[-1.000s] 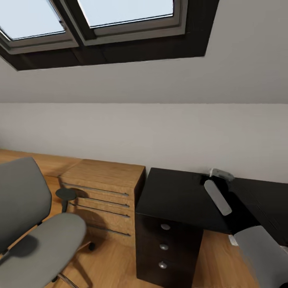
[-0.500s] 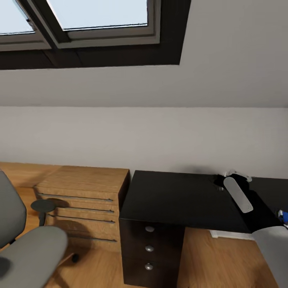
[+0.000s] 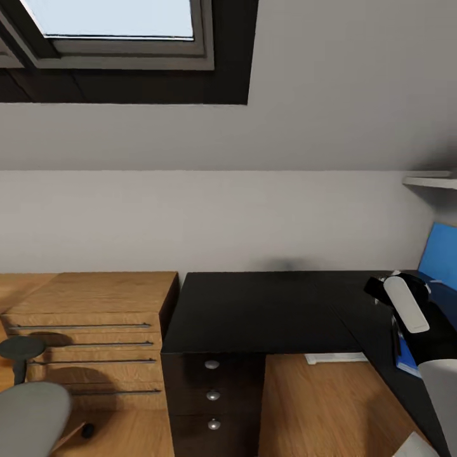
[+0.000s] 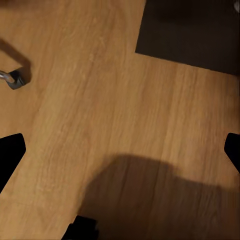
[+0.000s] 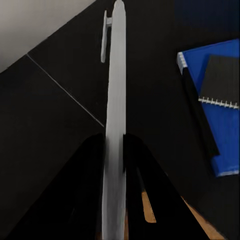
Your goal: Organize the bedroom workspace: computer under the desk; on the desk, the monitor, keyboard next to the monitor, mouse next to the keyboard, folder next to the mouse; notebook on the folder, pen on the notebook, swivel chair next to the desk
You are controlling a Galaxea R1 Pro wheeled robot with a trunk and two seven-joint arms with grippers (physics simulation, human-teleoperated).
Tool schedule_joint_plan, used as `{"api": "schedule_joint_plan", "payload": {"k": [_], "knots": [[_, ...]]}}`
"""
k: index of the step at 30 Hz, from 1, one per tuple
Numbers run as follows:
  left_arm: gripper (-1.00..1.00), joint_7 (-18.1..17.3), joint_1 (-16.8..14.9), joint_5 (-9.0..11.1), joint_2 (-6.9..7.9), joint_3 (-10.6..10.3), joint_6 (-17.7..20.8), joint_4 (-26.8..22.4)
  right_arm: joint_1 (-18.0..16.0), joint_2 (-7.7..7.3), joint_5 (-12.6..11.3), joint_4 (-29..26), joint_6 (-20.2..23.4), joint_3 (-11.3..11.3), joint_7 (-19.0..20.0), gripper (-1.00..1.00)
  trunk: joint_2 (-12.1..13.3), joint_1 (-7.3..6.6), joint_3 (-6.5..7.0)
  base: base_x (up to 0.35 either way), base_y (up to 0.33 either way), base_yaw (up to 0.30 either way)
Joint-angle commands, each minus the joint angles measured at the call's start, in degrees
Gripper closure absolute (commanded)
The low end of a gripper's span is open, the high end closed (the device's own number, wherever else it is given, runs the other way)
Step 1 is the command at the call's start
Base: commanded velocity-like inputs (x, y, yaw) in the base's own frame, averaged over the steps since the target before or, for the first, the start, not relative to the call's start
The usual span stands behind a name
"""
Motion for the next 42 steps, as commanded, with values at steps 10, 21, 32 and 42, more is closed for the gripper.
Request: {"api": "schedule_joint_plan", "payload": {"k": [10,21,32,42], "knots": [[-1.0,0.1,0.0,0.3,-0.1,0.1,-0.1,-0.1,-0.1,-0.59,-0.5,3.0,0.5,-0.9,-0.3,1.0,0.0,0.0,-0.07,0.0,0.0,-0.297],[-1.0,0.1,0.0,0.4,-0.12,0.1,-0.2,-0.1,-0.1,-0.22,-0.6,3.2,0.4,-0.6,-0.1,1.0,0.0,0.0,-0.09,0.0,0.0,-0.271],[-1.0,0.2,0.0,0.3,-0.16,-0.1,-4.2,-0.1,-0.1,1.12,0.1,4.7,-0.2,4.2,2.2,1.0,0.0,0.0,-0.1,0.202,-0.012,-0.027],[-1.0,0.4,0.0,0.4,-0.19,-0.1,-4.5,-0.1,-0.1,0.83,4.1,10.0,-3.6,4.3,4.5,1.0,0.0,0.0,-0.1,0.22,-0.159,0.0]]}}
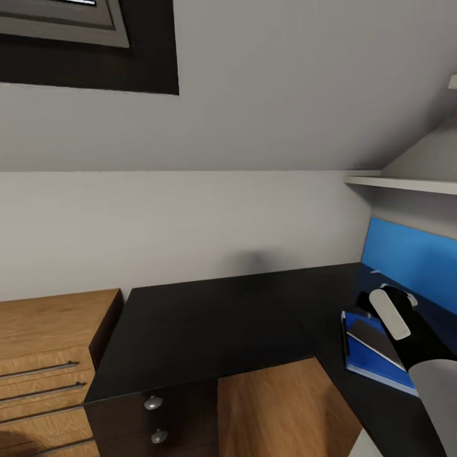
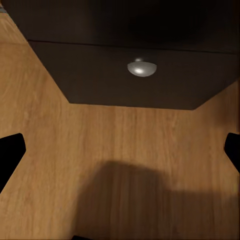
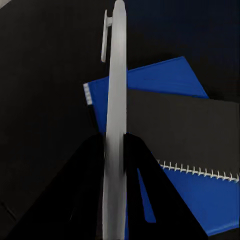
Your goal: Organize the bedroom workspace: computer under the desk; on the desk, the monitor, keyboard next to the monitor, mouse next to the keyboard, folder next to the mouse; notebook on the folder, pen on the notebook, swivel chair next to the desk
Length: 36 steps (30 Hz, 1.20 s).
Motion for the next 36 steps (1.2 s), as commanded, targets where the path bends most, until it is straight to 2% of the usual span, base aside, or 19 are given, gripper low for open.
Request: {"api": "schedule_joint_plan", "payload": {"k": [1,6,16,24,36], "knots": [[-1.0,0.0,0.0,0.4,-0.04,0.1,-0.2,0.0,-0.1,-0.22,0.0,0.4,-0.1,0.1,0.4,1.0,0.0,0.02,-0.07,0.213,-0.198,0.0],[-1.0,0.1,0.0,0.4,-0.05,0.1,-0.1,0.0,-0.2,-1.2,0.9,3.4,-0.4,0.0,1.8,1.0,0.0,0.02,-0.07,0.117,-0.172,0.0],[-1.0,0.0,0.0,0.4,-0.06,0.2,-0.2,-0.1,-0.5,-1.93,1.7,10.0,-0.5,0.0,2.4,1.0,0.0,0.02,-0.07,0.017,-0.034,0.0],[-1.0,0.1,0.0,0.4,-0.06,0.3,-0.2,-0.3,-0.5,-1.93,4.2,11.3,-0.2,0.1,2.5,1.0,0.0,0.02,-0.07,0.001,-0.001,0.0],[-1.0,0.2,0.0,0.6,0.0,0.7,-0.2,-0.6,-0.5,-1.49,4.2,12.9,0.2,0.4,2.5,1.0,0.0,0.02,-0.07,0.0,0.0,0.0]]}}
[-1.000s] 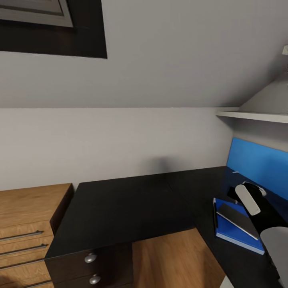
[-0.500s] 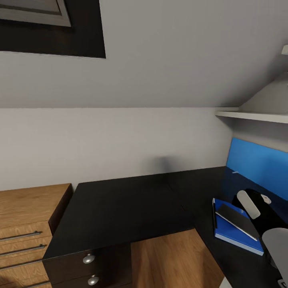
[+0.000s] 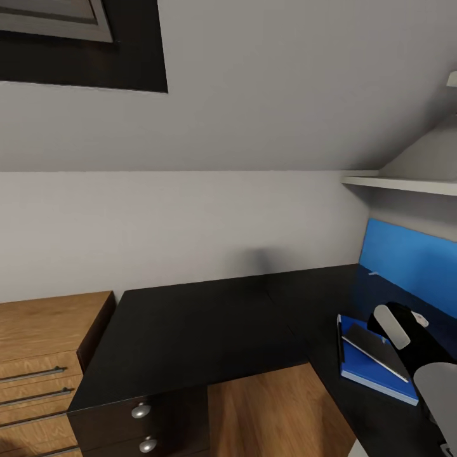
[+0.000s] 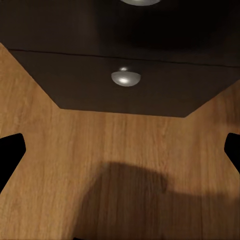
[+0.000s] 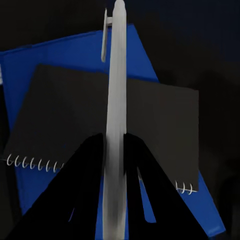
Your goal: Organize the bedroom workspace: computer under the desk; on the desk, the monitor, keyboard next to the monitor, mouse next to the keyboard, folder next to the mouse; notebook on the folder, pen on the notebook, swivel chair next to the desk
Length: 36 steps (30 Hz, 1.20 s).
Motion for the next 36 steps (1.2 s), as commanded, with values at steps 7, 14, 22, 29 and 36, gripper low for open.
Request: {"api": "schedule_joint_plan", "payload": {"k": [7,14,22,29,36], "knots": [[-1.0,0.0,0.0,0.4,-0.02,0.1,-0.2,-0.1,0.0,-0.05,-0.6,0.3,1.6,0.3,-0.4,1.0,0.0,0.0,-0.07,0.0,0.0,0.0],[-1.0,0.0,0.0,1.0,0.0,0.8,-0.1,-0.1,0.0,0.01,-0.7,0.4,2.8,0.3,-0.4,1.0,-1.6,0.88,-0.79,0.0,0.0,0.0],[-1.0,0.0,0.0,1.1,0.0,2.3,-0.1,-0.1,0.0,0.2,-0.7,0.4,4.1,0.3,-0.4,1.0,-4.9,2.64,-2.23,0.0,0.0,0.0],[-1.0,0.0,0.0,1.2,0.0,2.4,-0.1,-0.1,0.0,0.89,-0.7,0.4,4.2,0.3,-0.5,1.0,-7.7,4.17,-3.48,0.0,0.0,0.0],[-1.0,0.0,0.0,1.2,0.0,2.4,-0.1,-0.1,0.0,0.99,-0.7,0.4,4.2,0.3,-0.5,1.0,-10.5,5.71,-4.74,0.0,0.0,0.0]]}}
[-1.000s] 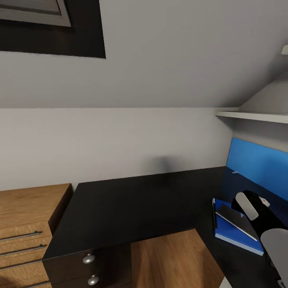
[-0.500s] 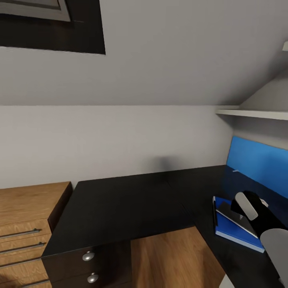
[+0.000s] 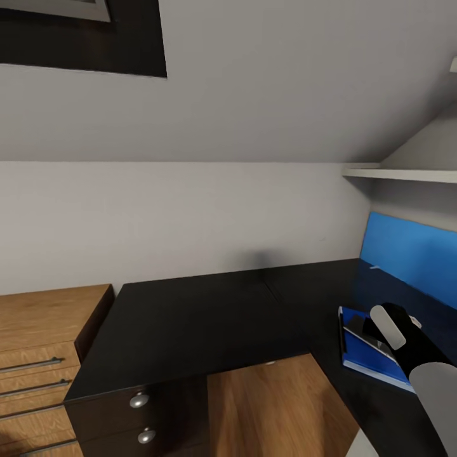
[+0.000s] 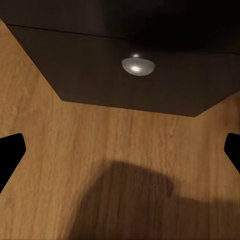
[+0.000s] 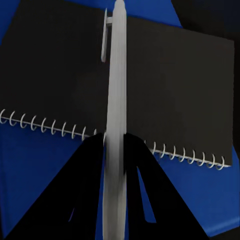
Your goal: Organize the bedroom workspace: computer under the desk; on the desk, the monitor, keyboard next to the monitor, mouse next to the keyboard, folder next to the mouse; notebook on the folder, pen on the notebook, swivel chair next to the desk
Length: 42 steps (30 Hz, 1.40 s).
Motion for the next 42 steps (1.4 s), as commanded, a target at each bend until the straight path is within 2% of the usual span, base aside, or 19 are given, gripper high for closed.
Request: {"api": "schedule_joint_plan", "payload": {"k": [1,7,42], "knots": [[-1.0,0.0,0.0,0.6,-0.05,0.1,-0.2,0.0,0.0,-0.08,-0.7,-0.1,0.0,0.3,-0.5,1.0,-0.5,0.22,-0.25,0.0,0.0,0.0],[-1.0,0.0,0.0,0.6,-0.05,0.1,-0.2,0.0,0.0,0.34,-0.7,-0.2,0.0,0.4,-0.5,1.0,-2.9,1.54,-1.33,0.0,0.0,0.0],[-1.0,0.0,0.0,0.3,-0.03,0.0,-0.2,0.2,0.0,0.72,-0.3,-0.4,-0.4,0.5,-0.8,1.0,-2.9,1.54,-1.33,0.039,0.0,0.0]]}}
